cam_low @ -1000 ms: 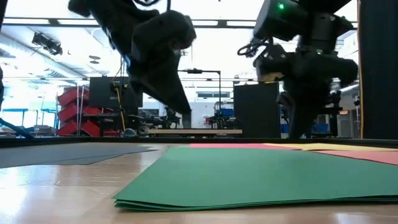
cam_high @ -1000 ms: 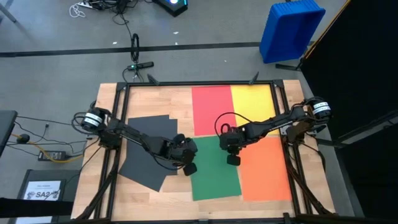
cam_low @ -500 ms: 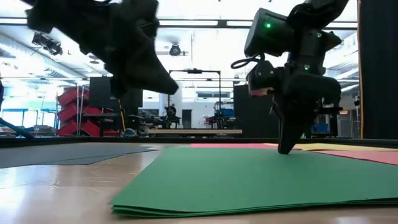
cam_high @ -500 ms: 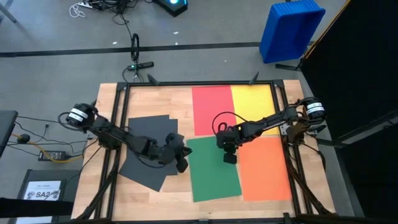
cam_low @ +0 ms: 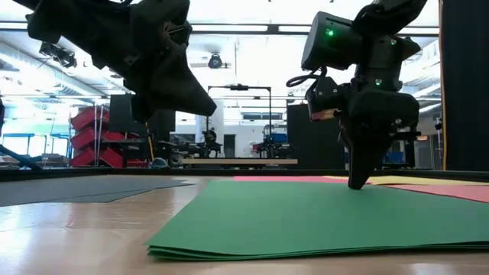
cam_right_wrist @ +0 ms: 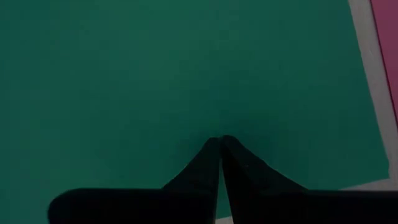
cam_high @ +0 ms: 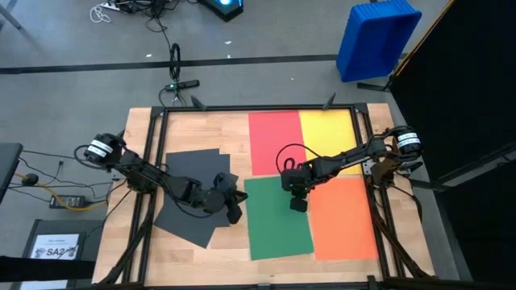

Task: Organize paper
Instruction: Stack the green colored paper on top of the green colored papers, then adjust the black colored papers

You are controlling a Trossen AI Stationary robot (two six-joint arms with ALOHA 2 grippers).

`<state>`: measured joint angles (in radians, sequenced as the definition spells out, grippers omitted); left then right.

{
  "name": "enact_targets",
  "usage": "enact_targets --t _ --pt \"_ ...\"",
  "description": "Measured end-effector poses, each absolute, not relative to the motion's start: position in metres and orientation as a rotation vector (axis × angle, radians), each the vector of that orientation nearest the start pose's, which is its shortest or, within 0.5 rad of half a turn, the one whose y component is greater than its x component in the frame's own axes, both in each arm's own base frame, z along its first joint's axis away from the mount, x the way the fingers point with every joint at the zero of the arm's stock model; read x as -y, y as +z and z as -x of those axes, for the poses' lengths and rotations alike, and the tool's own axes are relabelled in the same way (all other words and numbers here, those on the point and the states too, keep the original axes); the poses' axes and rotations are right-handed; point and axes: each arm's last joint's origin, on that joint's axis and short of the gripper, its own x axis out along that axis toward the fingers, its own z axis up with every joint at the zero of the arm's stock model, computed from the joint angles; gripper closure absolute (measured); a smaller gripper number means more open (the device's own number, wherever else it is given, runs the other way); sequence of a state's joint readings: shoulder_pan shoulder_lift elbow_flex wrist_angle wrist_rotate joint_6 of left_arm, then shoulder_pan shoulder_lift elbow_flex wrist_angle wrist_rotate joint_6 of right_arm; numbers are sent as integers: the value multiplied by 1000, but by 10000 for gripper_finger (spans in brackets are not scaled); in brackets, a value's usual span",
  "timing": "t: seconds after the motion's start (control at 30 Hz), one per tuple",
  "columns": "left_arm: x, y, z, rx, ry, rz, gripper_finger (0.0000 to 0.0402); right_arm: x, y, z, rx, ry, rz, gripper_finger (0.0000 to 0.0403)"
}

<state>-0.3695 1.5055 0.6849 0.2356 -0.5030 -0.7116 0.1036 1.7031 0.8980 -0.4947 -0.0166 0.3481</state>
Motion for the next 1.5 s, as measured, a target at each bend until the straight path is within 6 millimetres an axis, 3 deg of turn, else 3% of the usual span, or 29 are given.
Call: enact_targets --t 0.5,0.93,1.17,1.33,1.5 --pt "92 177 -277 -461 300 449 376 -30 143 -281 -1354 -155 -267 403" --pt "92 177 -276 -469 292 447 376 -38 154 -284 -1276 -89 -320 403" --pt "76 191 -250 -618 366 412 380 -37 178 -312 -1053 -5 -336 403" --pt "65 210 -227 -757 487 422 399 -19 207 -338 -872 13 -292 403" --pt "45 220 -212 -941 723 337 401 0 216 -376 -805 62 -254 403"
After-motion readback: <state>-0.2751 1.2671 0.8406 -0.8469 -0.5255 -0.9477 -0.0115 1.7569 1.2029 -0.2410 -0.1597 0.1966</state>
